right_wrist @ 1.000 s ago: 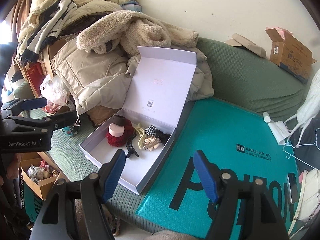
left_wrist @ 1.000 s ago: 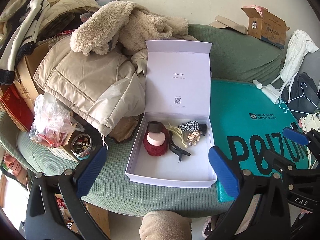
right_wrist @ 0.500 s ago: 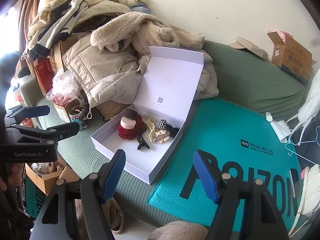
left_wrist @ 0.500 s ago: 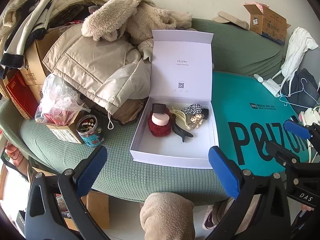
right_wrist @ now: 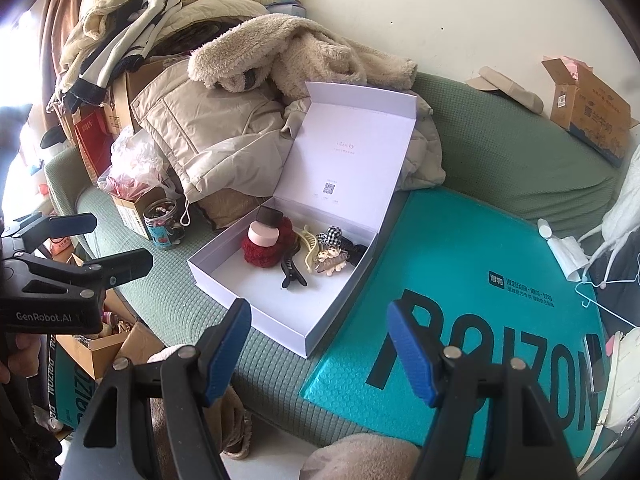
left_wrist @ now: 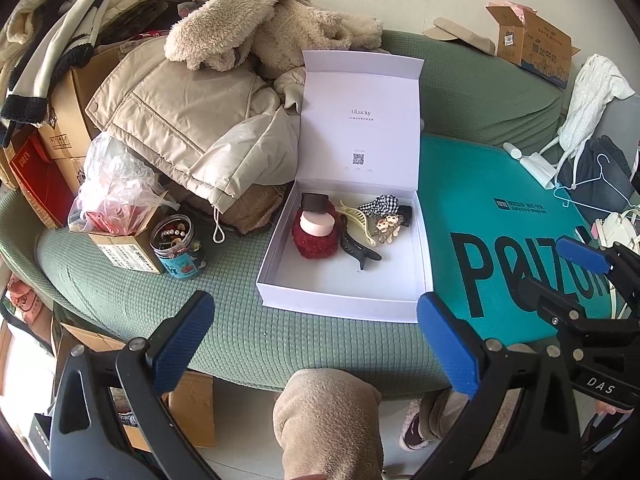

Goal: Organize objects

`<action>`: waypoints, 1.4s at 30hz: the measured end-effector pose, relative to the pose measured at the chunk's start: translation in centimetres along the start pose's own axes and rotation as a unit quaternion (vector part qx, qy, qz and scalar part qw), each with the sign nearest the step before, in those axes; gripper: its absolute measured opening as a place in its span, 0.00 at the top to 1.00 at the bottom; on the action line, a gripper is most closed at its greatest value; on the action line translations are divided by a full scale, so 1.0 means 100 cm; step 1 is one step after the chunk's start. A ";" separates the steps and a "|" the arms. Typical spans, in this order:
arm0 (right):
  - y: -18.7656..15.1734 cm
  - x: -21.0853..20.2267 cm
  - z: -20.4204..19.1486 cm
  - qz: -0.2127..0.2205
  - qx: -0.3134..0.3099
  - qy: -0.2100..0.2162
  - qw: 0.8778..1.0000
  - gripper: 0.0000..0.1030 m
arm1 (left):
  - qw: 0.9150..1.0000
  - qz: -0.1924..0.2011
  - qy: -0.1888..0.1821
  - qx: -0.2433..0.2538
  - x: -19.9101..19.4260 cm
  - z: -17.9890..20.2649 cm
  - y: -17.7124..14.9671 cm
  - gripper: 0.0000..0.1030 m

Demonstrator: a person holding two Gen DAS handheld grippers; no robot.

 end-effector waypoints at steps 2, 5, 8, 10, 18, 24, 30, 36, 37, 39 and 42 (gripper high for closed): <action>0.000 0.001 0.000 -0.001 0.000 0.000 1.000 0.31 | 1.000 0.000 -0.001 -0.001 -0.001 0.000 0.000 0.02; -0.001 0.001 0.000 -0.003 0.000 -0.001 1.000 0.31 | 1.000 -0.005 -0.013 -0.001 -0.001 0.002 -0.001 0.02; -0.001 0.002 -0.001 -0.006 0.000 0.001 1.000 0.31 | 1.000 -0.003 -0.012 0.002 -0.004 0.004 -0.001 0.02; -0.002 0.002 -0.002 -0.007 -0.001 0.001 1.000 0.31 | 1.000 -0.003 -0.011 0.003 -0.004 0.004 -0.001 0.02; -0.004 0.004 -0.001 -0.013 -0.003 0.001 1.000 0.31 | 1.000 -0.009 -0.009 -0.003 -0.004 0.000 -0.003 0.02; -0.004 0.003 -0.002 -0.014 -0.005 0.001 1.000 0.31 | 1.000 -0.012 -0.015 -0.001 -0.002 0.001 -0.004 0.02; -0.006 0.001 -0.003 -0.014 -0.008 0.001 1.000 0.31 | 1.000 -0.013 -0.017 0.000 -0.002 0.002 -0.004 0.02; -0.007 -0.001 -0.004 -0.014 -0.010 0.000 1.000 0.31 | 1.000 -0.013 -0.014 0.007 -0.003 0.005 -0.006 0.02; -0.007 -0.001 -0.004 -0.014 -0.010 0.000 1.000 0.31 | 1.000 -0.013 -0.014 0.007 -0.003 0.006 -0.006 0.02; -0.007 -0.001 -0.004 -0.014 -0.011 -0.001 1.000 0.31 | 1.000 -0.012 -0.014 0.007 -0.004 0.006 -0.006 0.02; -0.007 -0.002 -0.004 -0.014 -0.011 -0.001 1.000 0.31 | 1.000 -0.012 -0.017 0.009 -0.005 0.008 -0.006 0.02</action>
Point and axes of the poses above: each gripper's, at about its wrist camera, not at the fingertips, and x roughly the way its jaws point, z to its right, y to its top, the point moved 2 cm from there along x, roughly the way its jaws point, and after that the axes turned 13 degrees about x, right-handed, at the moved point
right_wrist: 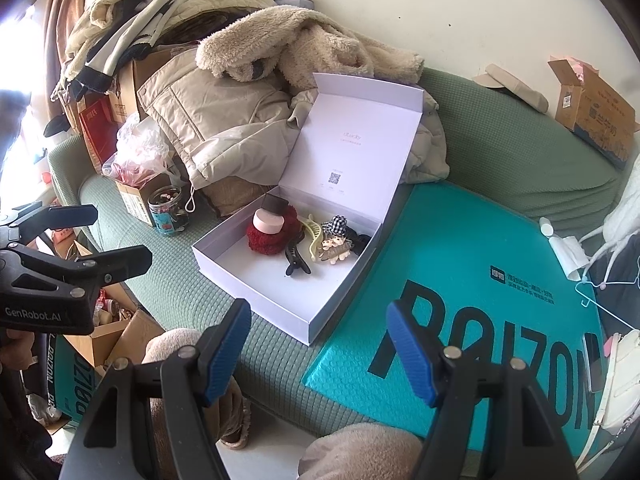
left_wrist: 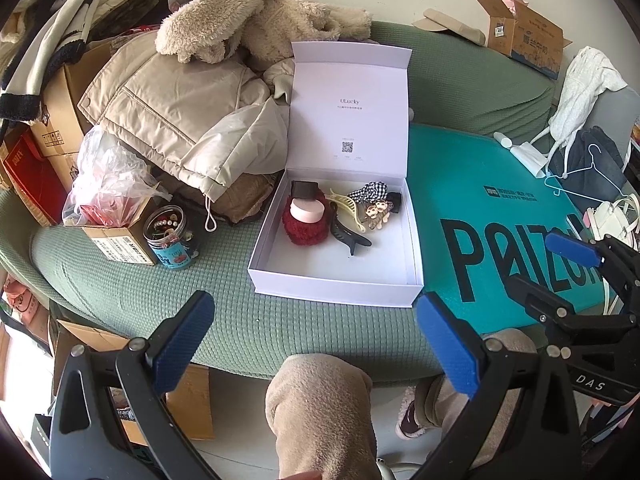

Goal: Organize objects

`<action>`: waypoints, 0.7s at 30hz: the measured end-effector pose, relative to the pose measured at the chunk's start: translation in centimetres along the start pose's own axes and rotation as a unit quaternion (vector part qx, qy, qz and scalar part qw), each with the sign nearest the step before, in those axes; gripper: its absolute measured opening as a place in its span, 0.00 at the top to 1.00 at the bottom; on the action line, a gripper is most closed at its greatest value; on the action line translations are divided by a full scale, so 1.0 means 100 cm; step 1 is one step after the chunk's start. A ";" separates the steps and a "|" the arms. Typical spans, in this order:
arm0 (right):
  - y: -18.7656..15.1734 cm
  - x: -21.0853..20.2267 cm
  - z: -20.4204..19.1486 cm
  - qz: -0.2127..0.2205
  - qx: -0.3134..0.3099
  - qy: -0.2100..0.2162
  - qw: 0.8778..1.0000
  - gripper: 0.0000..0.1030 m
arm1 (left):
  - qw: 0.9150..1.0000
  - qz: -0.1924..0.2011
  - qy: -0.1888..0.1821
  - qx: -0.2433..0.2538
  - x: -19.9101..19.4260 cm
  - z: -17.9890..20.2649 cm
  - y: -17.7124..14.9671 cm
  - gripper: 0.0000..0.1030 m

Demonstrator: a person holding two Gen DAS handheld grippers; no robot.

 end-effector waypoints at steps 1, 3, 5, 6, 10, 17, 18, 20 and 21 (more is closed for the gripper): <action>0.000 0.000 0.000 0.000 0.000 -0.001 1.000 0.31 | 1.000 0.000 0.000 0.001 0.000 0.001 0.000 0.02; -0.001 -0.001 0.000 -0.001 0.000 -0.002 1.000 0.31 | 1.000 -0.001 0.000 0.001 -0.001 0.001 -0.001 0.02; -0.002 -0.001 0.000 -0.001 -0.002 -0.003 1.000 0.31 | 1.000 -0.002 0.000 0.002 -0.001 0.003 -0.002 0.02; -0.002 -0.002 0.000 -0.001 -0.002 -0.003 1.000 0.31 | 1.000 -0.001 0.001 0.002 -0.001 0.002 -0.001 0.02; -0.002 -0.003 0.000 -0.001 -0.002 -0.004 1.000 0.31 | 1.000 -0.001 -0.001 0.002 -0.002 0.003 -0.002 0.02; -0.003 -0.005 0.000 -0.002 -0.002 -0.005 1.000 0.31 | 1.000 0.000 0.000 0.009 -0.005 0.004 -0.003 0.02; -0.003 -0.005 0.000 -0.002 -0.002 -0.005 1.000 0.31 | 1.000 -0.001 0.001 0.009 -0.005 0.005 -0.003 0.02; -0.003 -0.005 0.000 -0.002 -0.002 -0.005 1.000 0.31 | 1.000 0.000 0.000 0.009 -0.005 0.004 -0.004 0.02; -0.004 -0.005 0.001 -0.003 -0.003 -0.005 1.000 0.31 | 1.000 -0.001 -0.001 0.010 -0.005 0.004 -0.004 0.02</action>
Point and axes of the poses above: each gripper's, at about its wrist camera, not at the fingertips, and x roughly the way its jaws point, z to its right, y to its top, the point moved 2 cm from there along x, roughly the way its jaws point, and after that the axes turned 13 degrees about x, right-handed, at the moved point
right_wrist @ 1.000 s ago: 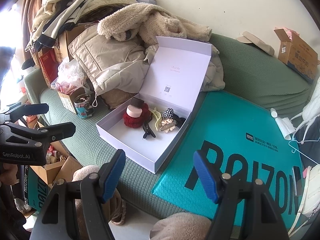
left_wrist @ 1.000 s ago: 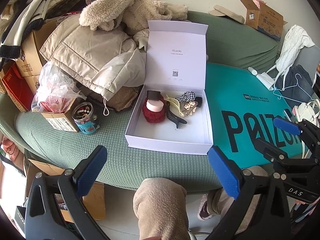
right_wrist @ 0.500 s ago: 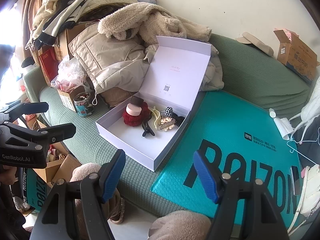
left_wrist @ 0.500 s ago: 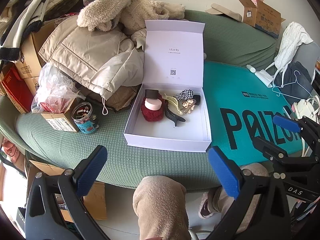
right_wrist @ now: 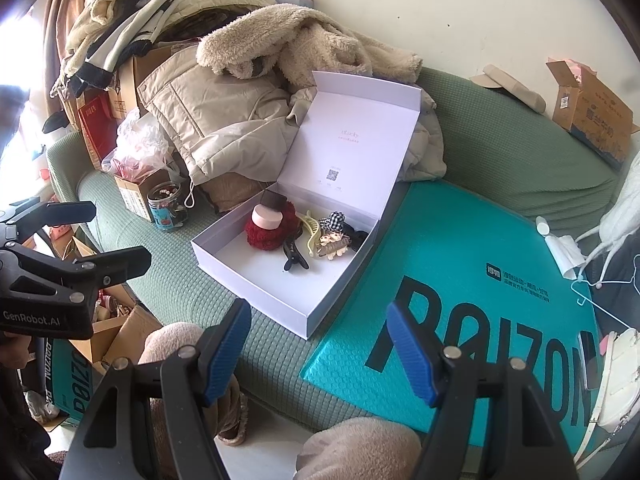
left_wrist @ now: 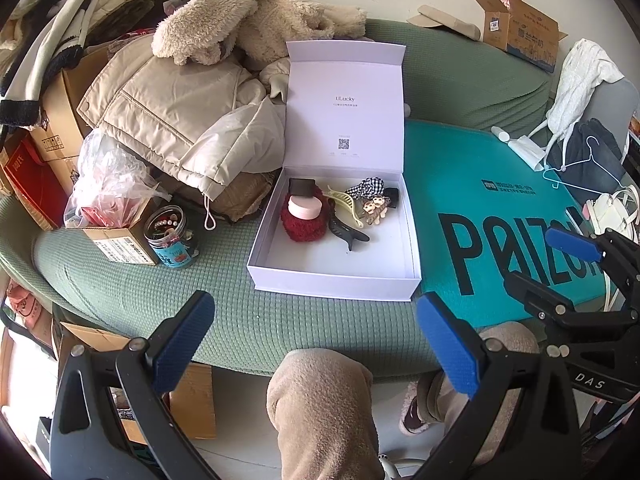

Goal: Organize objects

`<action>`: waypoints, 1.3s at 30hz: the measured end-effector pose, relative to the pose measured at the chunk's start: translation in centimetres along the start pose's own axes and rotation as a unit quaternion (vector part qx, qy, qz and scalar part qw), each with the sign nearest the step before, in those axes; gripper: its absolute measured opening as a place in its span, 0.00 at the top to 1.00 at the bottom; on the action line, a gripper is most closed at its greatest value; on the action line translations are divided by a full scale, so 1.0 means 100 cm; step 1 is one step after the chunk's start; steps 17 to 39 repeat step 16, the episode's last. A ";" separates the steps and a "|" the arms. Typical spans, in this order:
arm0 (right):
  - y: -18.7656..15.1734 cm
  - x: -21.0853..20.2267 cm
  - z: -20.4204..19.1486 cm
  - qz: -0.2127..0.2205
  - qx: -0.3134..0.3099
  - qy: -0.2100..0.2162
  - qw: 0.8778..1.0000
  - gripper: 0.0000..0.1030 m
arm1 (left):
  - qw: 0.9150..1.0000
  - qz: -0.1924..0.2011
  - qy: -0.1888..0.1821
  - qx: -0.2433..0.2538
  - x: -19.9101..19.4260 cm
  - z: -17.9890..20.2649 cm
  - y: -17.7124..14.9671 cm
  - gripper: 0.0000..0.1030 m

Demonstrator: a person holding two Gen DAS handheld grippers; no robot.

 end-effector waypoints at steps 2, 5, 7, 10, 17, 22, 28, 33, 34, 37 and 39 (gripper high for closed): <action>-0.001 0.000 0.000 -0.001 0.000 0.000 1.000 0.31 | 1.000 -0.001 -0.001 0.002 0.000 0.000 0.000 0.02; -0.001 0.002 0.001 -0.003 0.000 0.000 1.000 0.31 | 1.000 -0.002 0.001 0.004 0.002 -0.002 0.001 0.02; -0.002 0.005 0.001 -0.006 0.001 0.000 1.000 0.31 | 1.000 -0.003 0.002 0.005 0.004 -0.003 0.001 0.02; -0.002 0.011 0.003 -0.012 0.003 0.002 1.000 0.31 | 1.000 -0.006 0.002 0.006 0.008 -0.004 0.003 0.02; -0.002 0.022 0.008 -0.022 0.008 0.003 1.000 0.31 | 1.000 -0.015 -0.008 0.011 0.021 -0.002 0.007 0.02; -0.002 0.022 0.008 -0.022 0.008 0.003 1.000 0.31 | 1.000 -0.015 -0.008 0.011 0.021 -0.002 0.007 0.02; -0.002 0.022 0.008 -0.022 0.008 0.003 1.000 0.31 | 1.000 -0.015 -0.008 0.011 0.021 -0.002 0.007 0.02; -0.002 0.022 0.008 -0.022 0.008 0.003 1.000 0.31 | 1.000 -0.015 -0.008 0.011 0.021 -0.002 0.007 0.02; -0.002 0.022 0.008 -0.022 0.008 0.003 1.000 0.31 | 1.000 -0.015 -0.008 0.011 0.021 -0.002 0.007 0.02; -0.002 0.022 0.008 -0.022 0.008 0.003 1.000 0.31 | 1.000 -0.015 -0.008 0.011 0.021 -0.002 0.007 0.02; -0.002 0.022 0.008 -0.022 0.008 0.003 1.000 0.31 | 1.000 -0.015 -0.008 0.011 0.021 -0.002 0.007 0.02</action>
Point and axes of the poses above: each gripper's, at about its wrist camera, not at the fingertips, and x roughly the way its jaws point, z to its right, y to its top, the point moved 2 cm from there along x, roughly the way its jaws point, and after that the axes turned 13 degrees about x, right-handed, at the moved point
